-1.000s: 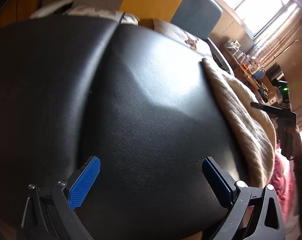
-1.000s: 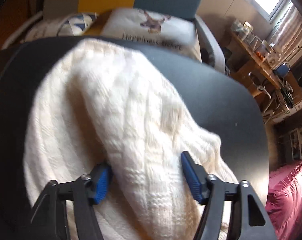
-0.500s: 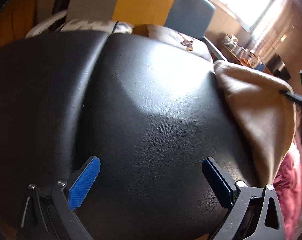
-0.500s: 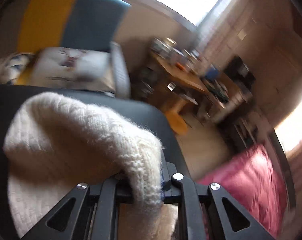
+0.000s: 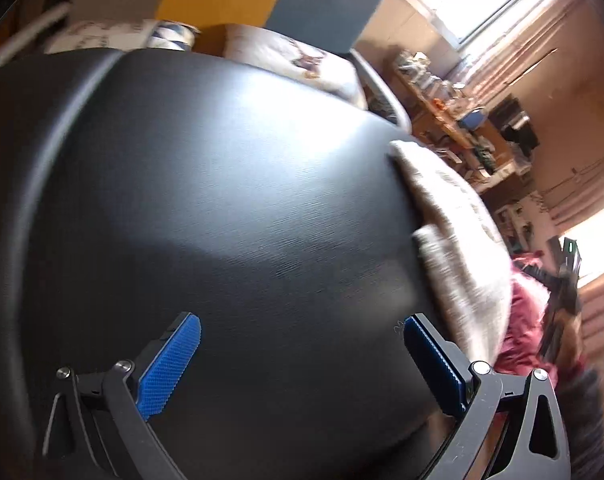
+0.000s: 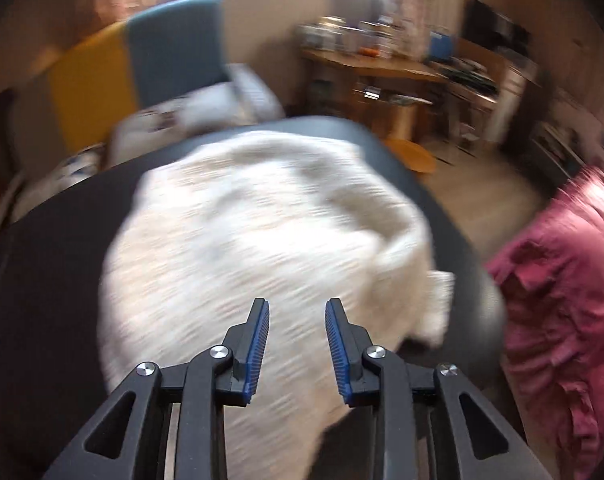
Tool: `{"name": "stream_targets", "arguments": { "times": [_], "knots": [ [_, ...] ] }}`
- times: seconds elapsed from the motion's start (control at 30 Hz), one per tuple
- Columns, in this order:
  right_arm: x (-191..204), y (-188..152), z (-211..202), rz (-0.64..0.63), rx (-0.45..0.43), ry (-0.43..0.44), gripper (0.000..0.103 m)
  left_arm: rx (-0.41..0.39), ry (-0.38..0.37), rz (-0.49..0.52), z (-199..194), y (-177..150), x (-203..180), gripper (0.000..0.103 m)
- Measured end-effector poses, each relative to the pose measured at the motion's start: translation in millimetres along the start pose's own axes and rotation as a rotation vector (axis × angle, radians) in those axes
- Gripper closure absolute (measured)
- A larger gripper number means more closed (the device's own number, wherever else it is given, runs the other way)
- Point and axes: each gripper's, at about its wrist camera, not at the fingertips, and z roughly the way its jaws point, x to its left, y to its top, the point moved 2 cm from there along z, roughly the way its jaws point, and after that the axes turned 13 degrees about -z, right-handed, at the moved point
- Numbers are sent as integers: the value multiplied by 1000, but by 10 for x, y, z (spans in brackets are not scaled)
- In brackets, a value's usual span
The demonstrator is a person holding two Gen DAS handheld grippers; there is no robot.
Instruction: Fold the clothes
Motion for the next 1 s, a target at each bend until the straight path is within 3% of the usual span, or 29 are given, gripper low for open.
{"name": "stream_targets", "arguments": {
  "times": [0.07, 0.17, 0.37, 0.47, 0.63, 0.67, 0.7, 0.8, 0.87, 1.0],
  "knots": [
    [332, -137, -32, -62, -4, 68, 71, 30, -32, 1, 174, 68, -258, 1],
    [661, -387, 37, -79, 37, 96, 71, 125, -104, -29, 513, 197, -647, 1],
    [710, -744, 144, 31, 65, 94, 71, 351, -223, -183, 1196, 269, -1158, 2],
    [680, -791, 131, 52, 70, 87, 71, 413, -236, -266, 1474, 302, -1241, 2],
    [640, -788, 196, 63, 76, 85, 71, 424, -243, -371, 1781, 384, -1277, 4],
    [638, -787, 200, 63, 75, 85, 71, 421, -249, -389, 1824, 392, -1287, 10],
    [637, -783, 206, 64, 73, 85, 71, 419, -254, -406, 1866, 399, -1297, 26],
    [629, -777, 220, 66, 69, 87, 71, 431, -235, -394, 1976, 342, -1362, 61],
    [625, -787, 227, 68, 67, 90, 71, 441, -244, -413, 2029, 286, -1358, 69],
    [604, -775, 233, 92, 57, 105, 71, 456, -291, -537, 2103, 242, -1219, 69]
  ]
}}
